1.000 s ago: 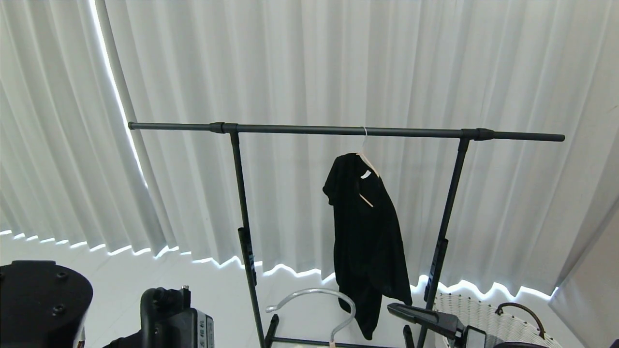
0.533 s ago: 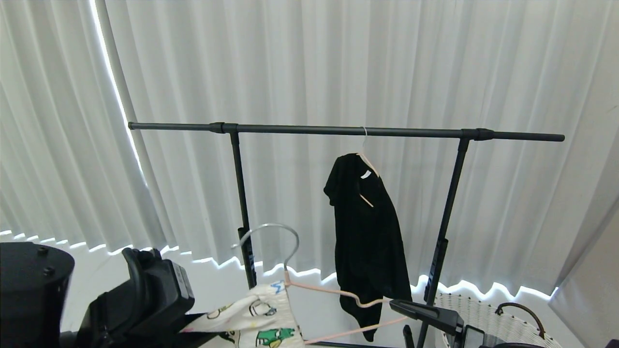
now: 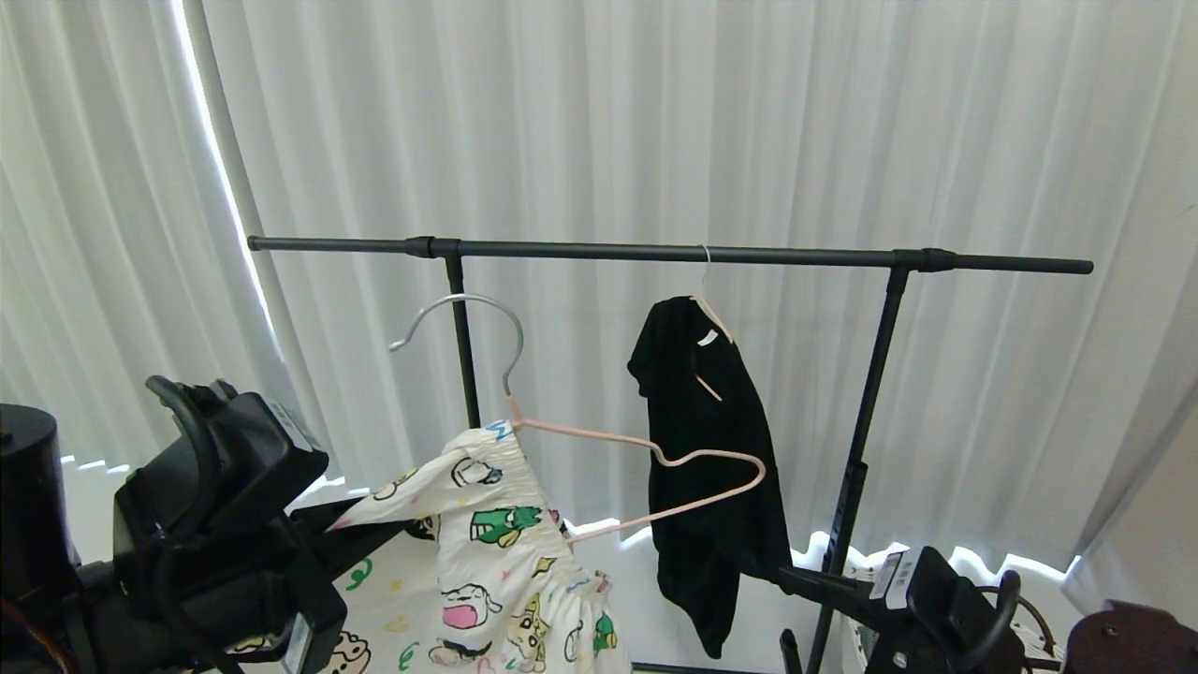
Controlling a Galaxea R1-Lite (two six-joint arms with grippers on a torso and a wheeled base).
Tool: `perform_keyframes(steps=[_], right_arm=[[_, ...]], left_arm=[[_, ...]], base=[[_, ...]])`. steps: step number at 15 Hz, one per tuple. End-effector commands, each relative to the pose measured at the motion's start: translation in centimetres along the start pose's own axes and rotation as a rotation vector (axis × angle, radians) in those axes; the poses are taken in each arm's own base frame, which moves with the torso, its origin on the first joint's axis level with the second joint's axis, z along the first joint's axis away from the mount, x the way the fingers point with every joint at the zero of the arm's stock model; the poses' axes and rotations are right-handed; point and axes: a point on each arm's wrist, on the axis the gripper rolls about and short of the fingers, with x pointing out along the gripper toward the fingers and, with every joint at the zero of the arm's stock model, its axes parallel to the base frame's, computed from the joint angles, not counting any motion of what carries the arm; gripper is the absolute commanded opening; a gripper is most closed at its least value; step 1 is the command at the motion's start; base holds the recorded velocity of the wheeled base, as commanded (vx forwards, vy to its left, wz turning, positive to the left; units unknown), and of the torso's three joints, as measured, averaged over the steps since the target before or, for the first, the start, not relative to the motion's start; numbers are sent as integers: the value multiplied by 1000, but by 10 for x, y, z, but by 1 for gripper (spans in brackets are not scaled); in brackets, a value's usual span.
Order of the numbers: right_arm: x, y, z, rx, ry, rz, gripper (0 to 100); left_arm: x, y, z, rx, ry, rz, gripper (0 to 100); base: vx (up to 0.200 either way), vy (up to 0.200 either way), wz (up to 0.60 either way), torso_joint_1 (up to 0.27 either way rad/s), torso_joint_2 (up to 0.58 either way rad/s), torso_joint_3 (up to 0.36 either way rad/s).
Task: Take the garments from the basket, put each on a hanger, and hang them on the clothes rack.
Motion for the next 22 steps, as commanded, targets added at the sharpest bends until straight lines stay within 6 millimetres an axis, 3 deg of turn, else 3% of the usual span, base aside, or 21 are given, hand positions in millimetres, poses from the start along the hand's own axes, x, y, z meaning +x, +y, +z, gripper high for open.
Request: perform_keyframes(steps=[1,4,7,13,17,20,22], right_arm=[[-8,-5,13,47,-23,-24,100],[-36,-2,50,230,83,-28,100],[-20,3,81,569,37,-54,100],[29,-2,75,640,43,-222,100],[63,3,84,654,-24,-206,100],[71,20,93,648,-38,-148,100],[70,33,88,634,-12,-111,100]], left_arm=[[0,0,0,-2,0,3,0],[0,0,1,3,-1,2,0],[1,5,12,-2,-34,18,0],[6,17,39,-16,-105,46,0],[17,21,49,-17,-110,41,0],[27,16,57,-5,-118,3,0],[30,15,60,-1,-123,-6,0]], base=[[0,0,0,0,0,0],[0,0,0,0,0,0],[0,0,0,0,0,0],[0,0,0,0,0,0],[0,0,0,0,0,0],[0,0,0,0,0,0],[0,0,0,0,0,0]])
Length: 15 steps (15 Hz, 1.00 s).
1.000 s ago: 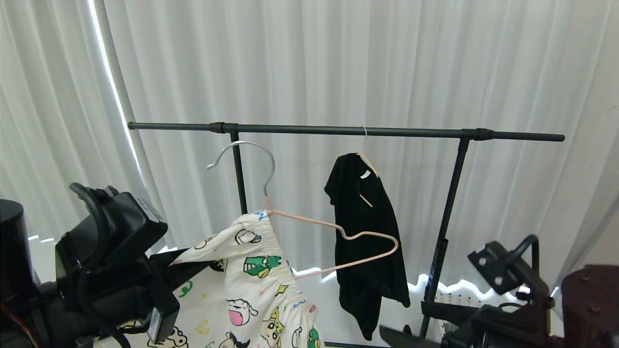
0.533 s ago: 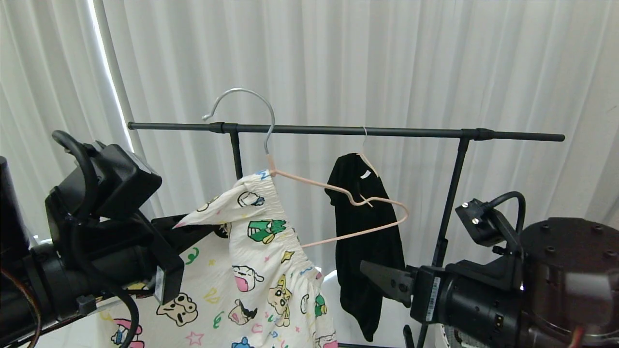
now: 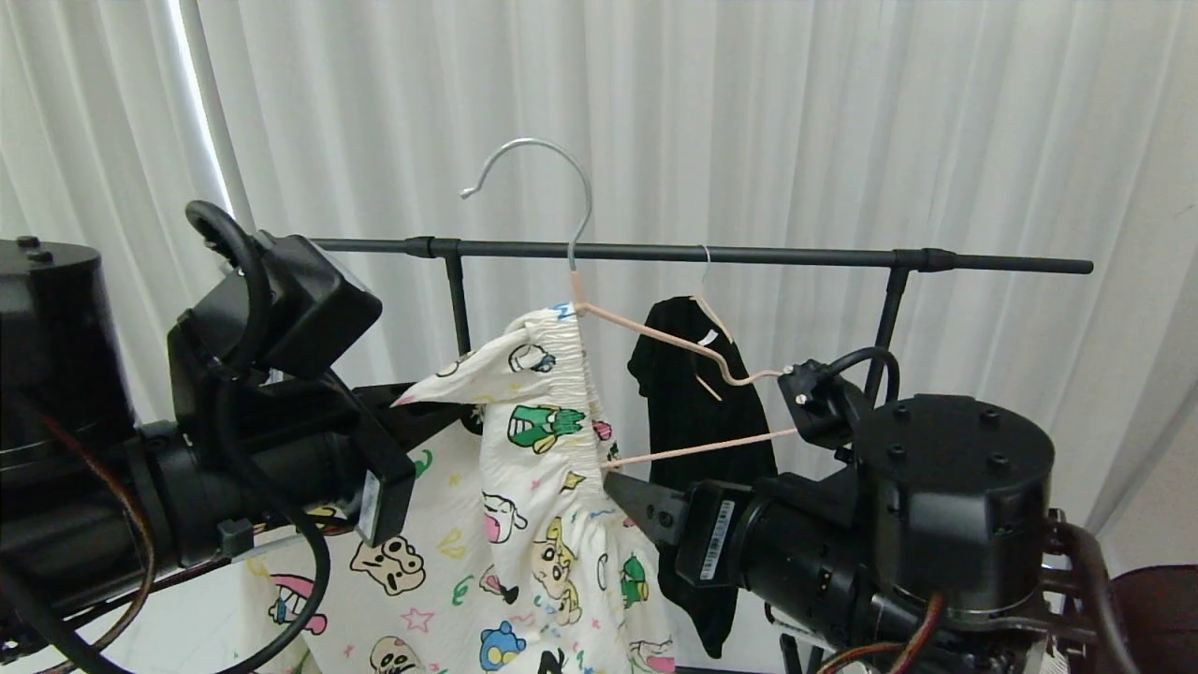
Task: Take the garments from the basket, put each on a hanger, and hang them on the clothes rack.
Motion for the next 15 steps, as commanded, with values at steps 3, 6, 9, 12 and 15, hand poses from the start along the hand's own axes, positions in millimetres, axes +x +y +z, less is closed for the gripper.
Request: perform_keyframes(steps=[3,6,9,12,15], right_arm=[[-1,12,-23,-36,60,26,100],[-10,17,-42,-70,114,49,100],[-11,9,-50,-91,141,20,100],[-12,4,-52,-96,140,-5,100],[-6,-9,-38,-74,97,-55,100]], left_arm=[[5,-1,0,-1,8,-9,0],[5,0,1,-1,5,-7,0],[2,-2,9,18,-62,0,0],[2,-1,12,21,-90,34,0],[0,0,13,19,-92,46,0]], base=[[0,0,0,0,0,0],[0,0,0,0,0,0],[0,0,0,0,0,0],[0,0,0,0,0,0],[0,0,0,0,0,0]])
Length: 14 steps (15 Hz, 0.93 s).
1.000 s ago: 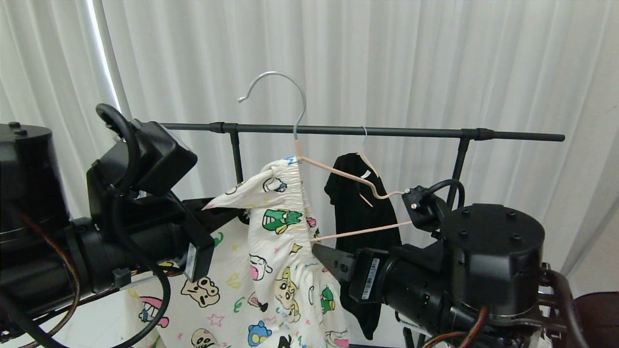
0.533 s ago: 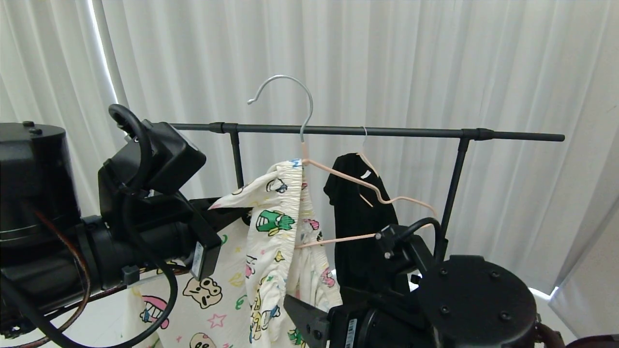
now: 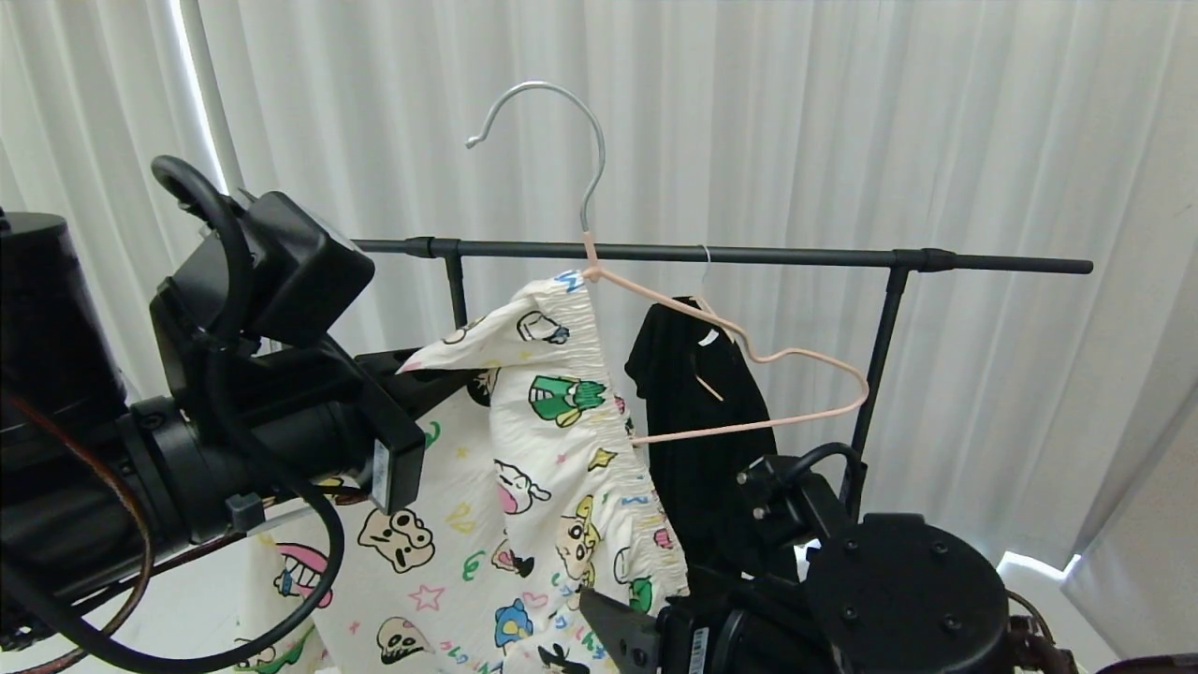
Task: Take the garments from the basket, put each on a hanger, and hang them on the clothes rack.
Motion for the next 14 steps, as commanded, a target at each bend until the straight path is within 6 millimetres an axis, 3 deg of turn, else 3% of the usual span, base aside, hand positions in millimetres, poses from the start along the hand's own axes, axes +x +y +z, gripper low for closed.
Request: perform_keyframes(steps=[1,5,8,14], right_arm=[[1,-8,9,16,-25,-27,100],[-6,-37,22,46,-75,-126,100],[-11,-48,40,64,-134,-155,100],[-3,-46,40,27,-131,-159,100]], left_arm=[[-2,0,0,1,-4,1,0],[-2,-1,-1,1,0,-1,0],[-3,-3,-5,1,4,-4,0],[-6,-21,-2,17,-17,-67,0]], base=[[0,0,0,0,0,0],[0,0,0,0,0,0],[0,0,0,0,0,0],[0,0,0,0,0,0]])
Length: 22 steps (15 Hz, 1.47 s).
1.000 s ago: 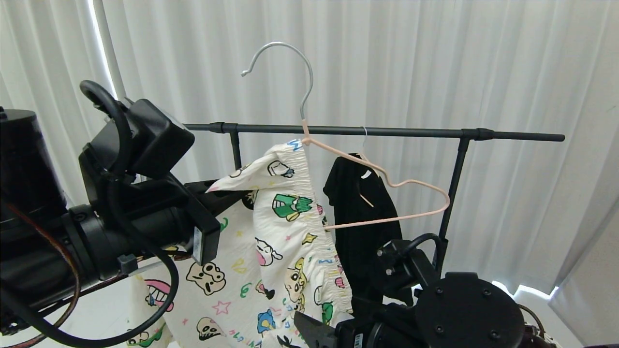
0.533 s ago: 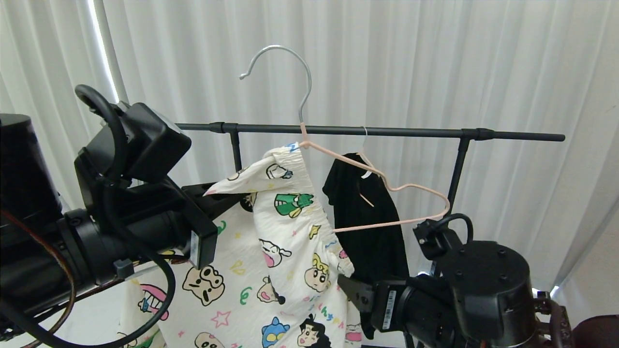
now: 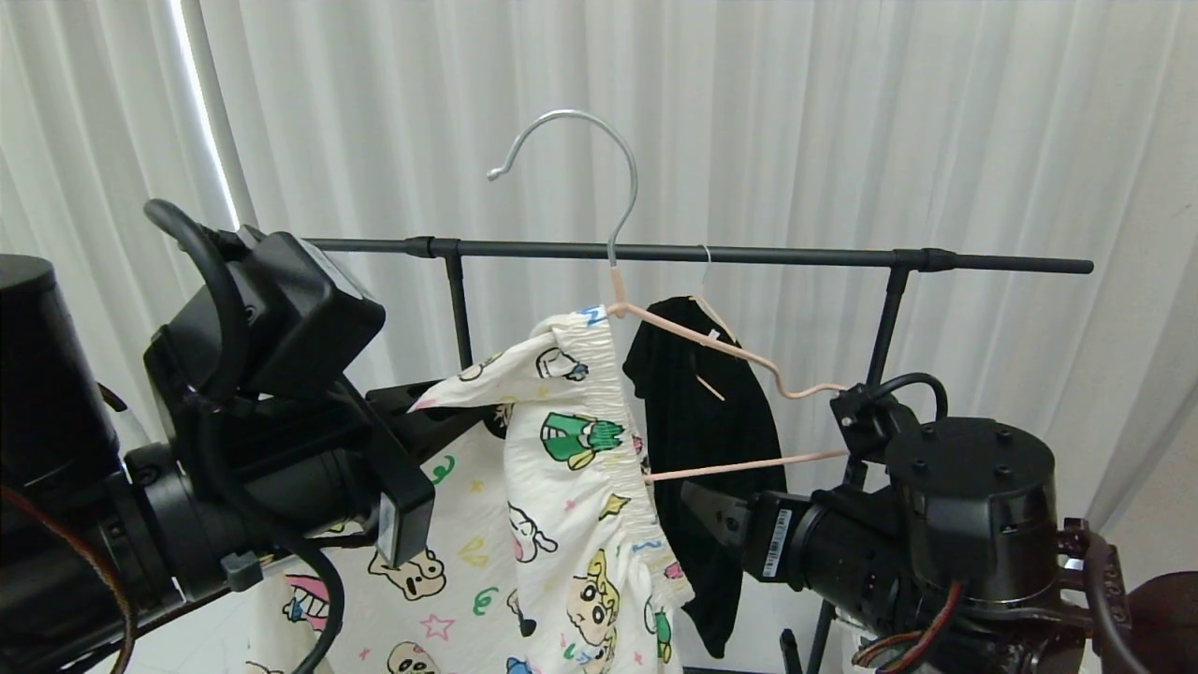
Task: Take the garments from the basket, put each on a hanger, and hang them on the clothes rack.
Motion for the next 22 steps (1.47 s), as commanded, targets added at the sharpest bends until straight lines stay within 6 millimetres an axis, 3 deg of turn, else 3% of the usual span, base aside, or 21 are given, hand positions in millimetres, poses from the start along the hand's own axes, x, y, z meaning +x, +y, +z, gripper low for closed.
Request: perform_keyframes(steps=[1,7,11,16,17,22], right_arm=[[-3,4,-12,-40,36,18,100],[-22,33,-50,-130,150,141,100],[-6,26,-68,-221,142,33,100],[3,4,-70,-293,106,-115,100],[6,0,-67,-293,94,-138,0],[18,-26,-38,-285,12,-279,0]], left_arm=[[1,0,2,-1,-5,-4,0],[2,3,2,-8,-4,12,0],[3,4,7,-9,-18,17,0],[5,20,-4,-28,35,104,0],[4,21,-5,-28,38,108,0],[0,17,-18,-29,78,101,0]], base=[[0,0,0,0,0,0],[0,0,0,0,0,0],[0,0,0,0,0,0],[0,0,0,0,0,0],[0,0,0,0,0,0],[0,0,0,0,0,0]])
